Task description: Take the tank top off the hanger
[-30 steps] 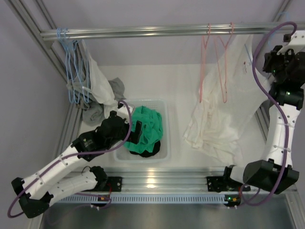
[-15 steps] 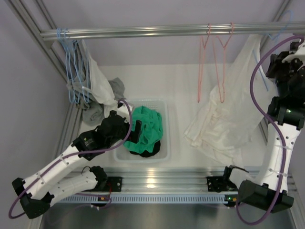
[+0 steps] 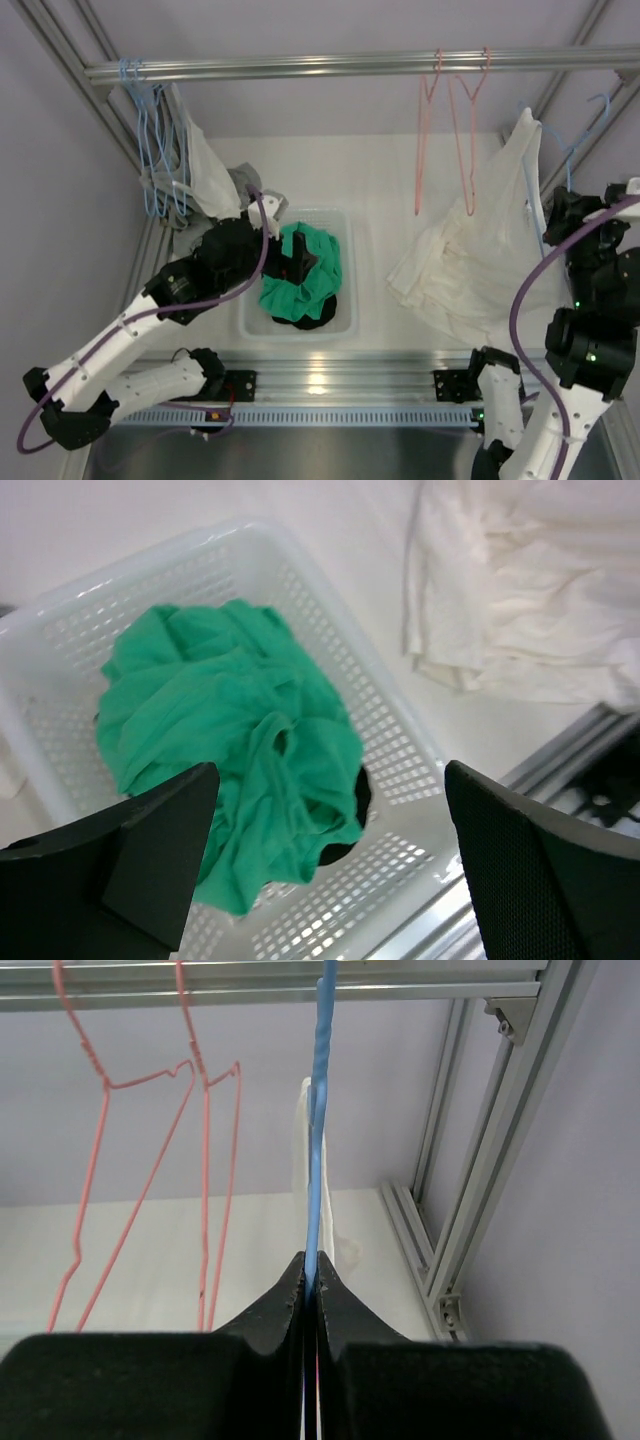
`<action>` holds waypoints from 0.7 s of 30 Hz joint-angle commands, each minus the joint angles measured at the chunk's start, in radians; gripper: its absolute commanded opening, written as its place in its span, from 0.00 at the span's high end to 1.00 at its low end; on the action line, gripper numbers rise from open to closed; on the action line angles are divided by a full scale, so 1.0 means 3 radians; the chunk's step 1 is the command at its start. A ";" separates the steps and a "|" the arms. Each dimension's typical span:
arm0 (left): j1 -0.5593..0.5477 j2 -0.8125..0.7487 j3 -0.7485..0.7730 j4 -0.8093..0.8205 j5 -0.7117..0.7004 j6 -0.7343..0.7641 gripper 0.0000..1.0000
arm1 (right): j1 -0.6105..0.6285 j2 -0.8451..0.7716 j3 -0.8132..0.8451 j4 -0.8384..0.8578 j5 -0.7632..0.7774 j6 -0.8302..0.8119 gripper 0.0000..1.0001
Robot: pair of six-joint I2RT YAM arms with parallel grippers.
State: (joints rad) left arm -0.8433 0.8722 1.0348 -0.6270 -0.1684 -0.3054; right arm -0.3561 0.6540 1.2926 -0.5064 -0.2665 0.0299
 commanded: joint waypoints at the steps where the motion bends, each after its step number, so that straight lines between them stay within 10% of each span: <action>1: 0.0004 0.0292 0.0405 0.0545 0.0586 -0.0245 0.01 | 0.0011 -0.0283 0.0257 -0.0576 -0.0017 0.0008 1.00; 5: -0.0210 0.0651 0.0840 0.1082 0.1129 -0.0342 0.01 | 0.0174 -0.0477 0.0619 -0.1082 0.0065 0.0043 1.00; 9: -0.0996 0.1192 0.1637 0.1241 0.0654 0.0381 0.01 | 0.0338 -0.0625 0.0886 -0.1231 -0.0266 0.0089 1.00; 21: -0.1111 0.2461 0.3106 0.1501 0.0787 0.1171 0.03 | 0.0987 -0.0559 0.1551 -0.1441 -0.0875 0.0273 1.00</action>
State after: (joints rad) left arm -1.1698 1.5669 1.9400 -0.2298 0.0875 -0.0593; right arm -0.0971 0.4713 1.7321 -0.9237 -0.4458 0.0765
